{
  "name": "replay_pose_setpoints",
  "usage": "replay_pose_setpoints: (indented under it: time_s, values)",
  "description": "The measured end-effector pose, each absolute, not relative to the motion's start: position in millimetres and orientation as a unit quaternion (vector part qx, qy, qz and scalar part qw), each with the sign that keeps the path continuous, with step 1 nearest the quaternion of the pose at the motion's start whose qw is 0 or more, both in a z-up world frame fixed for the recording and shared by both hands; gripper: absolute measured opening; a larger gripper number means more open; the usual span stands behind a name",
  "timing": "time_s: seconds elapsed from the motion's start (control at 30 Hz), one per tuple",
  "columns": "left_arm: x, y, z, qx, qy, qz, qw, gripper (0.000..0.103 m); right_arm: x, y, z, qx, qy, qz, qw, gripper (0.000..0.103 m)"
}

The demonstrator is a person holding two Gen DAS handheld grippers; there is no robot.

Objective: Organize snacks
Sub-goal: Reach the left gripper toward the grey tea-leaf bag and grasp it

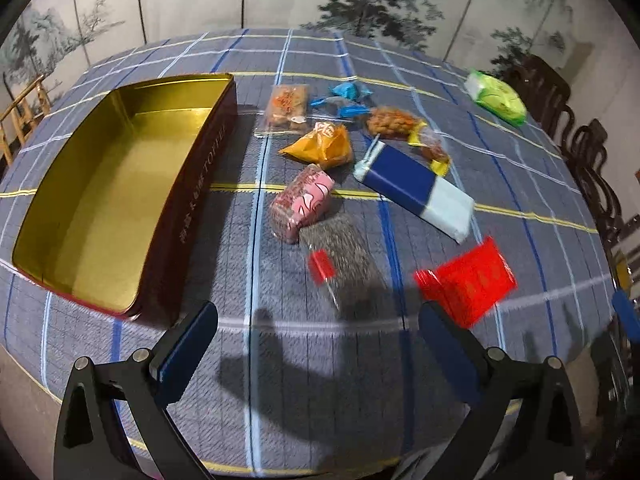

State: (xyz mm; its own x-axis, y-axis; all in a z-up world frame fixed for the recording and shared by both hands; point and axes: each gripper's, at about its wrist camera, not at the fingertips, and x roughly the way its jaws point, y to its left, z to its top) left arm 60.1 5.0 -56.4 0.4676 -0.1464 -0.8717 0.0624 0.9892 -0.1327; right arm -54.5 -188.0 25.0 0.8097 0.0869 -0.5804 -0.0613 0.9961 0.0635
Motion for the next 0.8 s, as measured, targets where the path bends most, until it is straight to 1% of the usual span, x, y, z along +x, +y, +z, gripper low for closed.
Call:
replay_pose_setpoints:
  time_s: [0.07, 0.13, 0.17, 0.3, 0.43, 0.7, 0.8]
  values:
    - [69, 2, -63, -0.041, 0.524, -0.047, 0.849, 0.096, -53, -190, 22, 0.024, 0.308, 0.039, 0.950, 0.103]
    - [75, 2, -68, -0.049, 0.533, -0.042, 0.844, 0.084, -51, -193, 19, 0.029, 0.310, 0.039, 0.949, 0.103]
    - [78, 1, -71, -0.050, 0.537, -0.039, 0.841, 0.083, -50, -194, 18, 0.031, 0.311, 0.038, 0.949, 0.103]
    - [87, 0, -77, -0.052, 0.546, -0.026, 0.836, 0.084, -48, -201, 12, 0.042, 0.316, 0.037, 0.947, 0.103]
    - [90, -8, -77, -0.027, 0.540, -0.018, 0.841, 0.084, -44, -206, 8, 0.049, 0.323, 0.038, 0.944, 0.103]
    - [99, -17, -91, -0.015, 0.559, -0.009, 0.829, 0.084, -40, -208, -2, 0.057, 0.336, 0.040, 0.939, 0.103]
    - [96, -23, -91, 0.003, 0.549, -0.020, 0.836, 0.080, -38, -209, -4, 0.059, 0.338, 0.039, 0.938, 0.103]
